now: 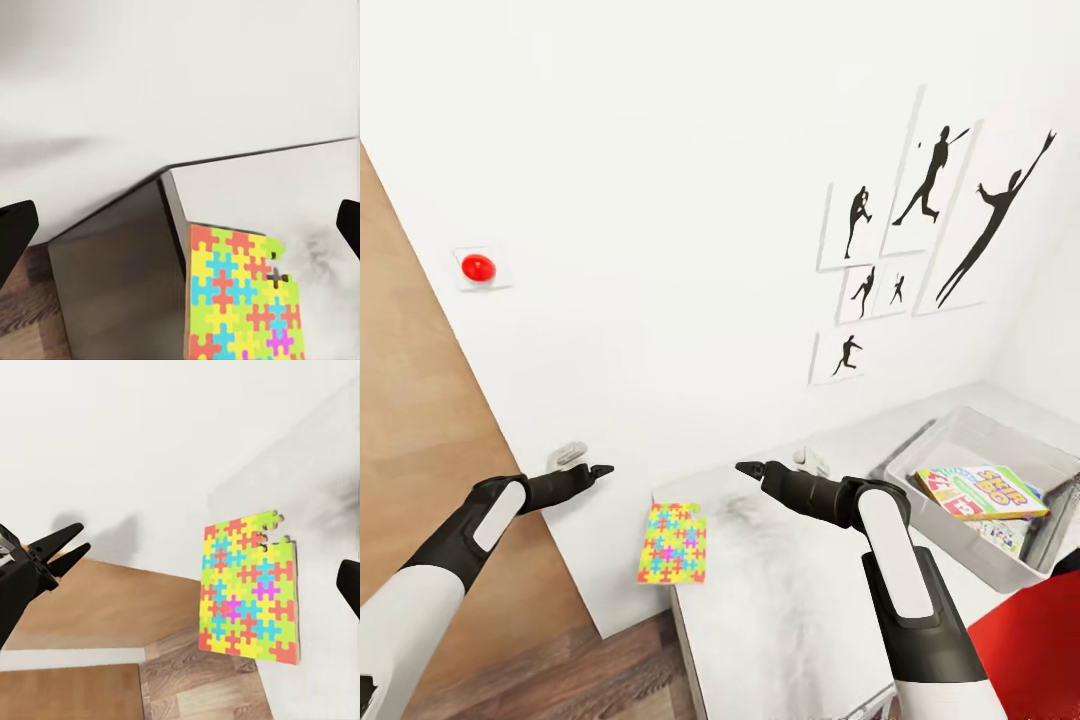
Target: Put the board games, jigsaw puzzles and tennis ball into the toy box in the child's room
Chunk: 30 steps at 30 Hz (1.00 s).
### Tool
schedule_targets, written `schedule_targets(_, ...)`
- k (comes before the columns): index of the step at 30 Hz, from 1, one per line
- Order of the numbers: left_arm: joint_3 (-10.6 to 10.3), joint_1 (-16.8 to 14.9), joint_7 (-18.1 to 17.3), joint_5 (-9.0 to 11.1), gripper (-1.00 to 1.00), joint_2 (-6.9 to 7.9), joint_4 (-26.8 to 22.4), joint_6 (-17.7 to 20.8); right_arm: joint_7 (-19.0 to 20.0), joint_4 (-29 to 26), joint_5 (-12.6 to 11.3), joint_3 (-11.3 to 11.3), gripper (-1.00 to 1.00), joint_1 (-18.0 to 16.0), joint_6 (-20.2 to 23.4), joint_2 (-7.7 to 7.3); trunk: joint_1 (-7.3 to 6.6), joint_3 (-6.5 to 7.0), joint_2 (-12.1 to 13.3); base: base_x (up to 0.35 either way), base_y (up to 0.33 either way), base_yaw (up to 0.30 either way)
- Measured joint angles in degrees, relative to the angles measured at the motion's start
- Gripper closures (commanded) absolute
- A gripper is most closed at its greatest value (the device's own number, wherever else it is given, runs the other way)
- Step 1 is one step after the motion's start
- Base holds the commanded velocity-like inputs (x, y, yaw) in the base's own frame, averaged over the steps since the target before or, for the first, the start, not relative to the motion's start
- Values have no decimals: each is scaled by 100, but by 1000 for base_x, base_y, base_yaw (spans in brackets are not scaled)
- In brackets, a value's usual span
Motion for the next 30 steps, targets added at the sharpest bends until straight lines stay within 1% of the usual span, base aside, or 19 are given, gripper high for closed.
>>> schedule_targets(4, 0, 1, -10, 2, -100, 4, -1, 2, 3, 6, 0, 6, -100, 0, -5, 2, 0, 0, 0, -5, 64, -37)
schedule_targets(12, 1, 1, -13, 2, -100, 6, -2, 5, 9, 10, -1, 2, -100, 0, -8, -4, 0, 3, 0, -59, 198, -13)
schedule_targets(16, 3, 1, -16, 2, -100, 12, 0, 3, 9, 10, 0, 0, -100, 0, -7, -4, 0, 18, 0, -26, 96, -101)
schedule_targets(18, 5, 0, -21, 3, -100, 27, 0, 2, 9, 10, -1, 0, -100, 0, -7, -5, 0, 29, 0, -11, 40, -146)
schedule_targets(20, 7, 0, -57, 11, -100, 77, 1, 2, 9, 10, -1, 0, -100, 0, -7, -1, 0, 41, 0, -6, 23, -162)
schedule_targets(22, 7, 0, -116, 15, -100, 110, 1, 3, 9, 10, -1, 1, -100, 0, -7, 0, 0, 54, 0, -4, 35, -172)
schedule_targets(23, 8, 0, -207, 10, -100, 135, 0, 6, 9, 10, -1, 4, -100, 0, -7, 1, 0, 61, 0, -2, 77, -178)
schedule_targets(28, 9, 0, -543, -3, -100, 169, 0, 14, 9, 10, -3, 10, -100, 0, -33, 4, 0, 94, 0, -1, 147, -170)
schedule_targets(30, 9, 1, -618, -6, -100, 174, -1, 15, 9, 10, -5, 15, -100, 0, -68, 3, 0, 105, 0, 0, 100, -112)
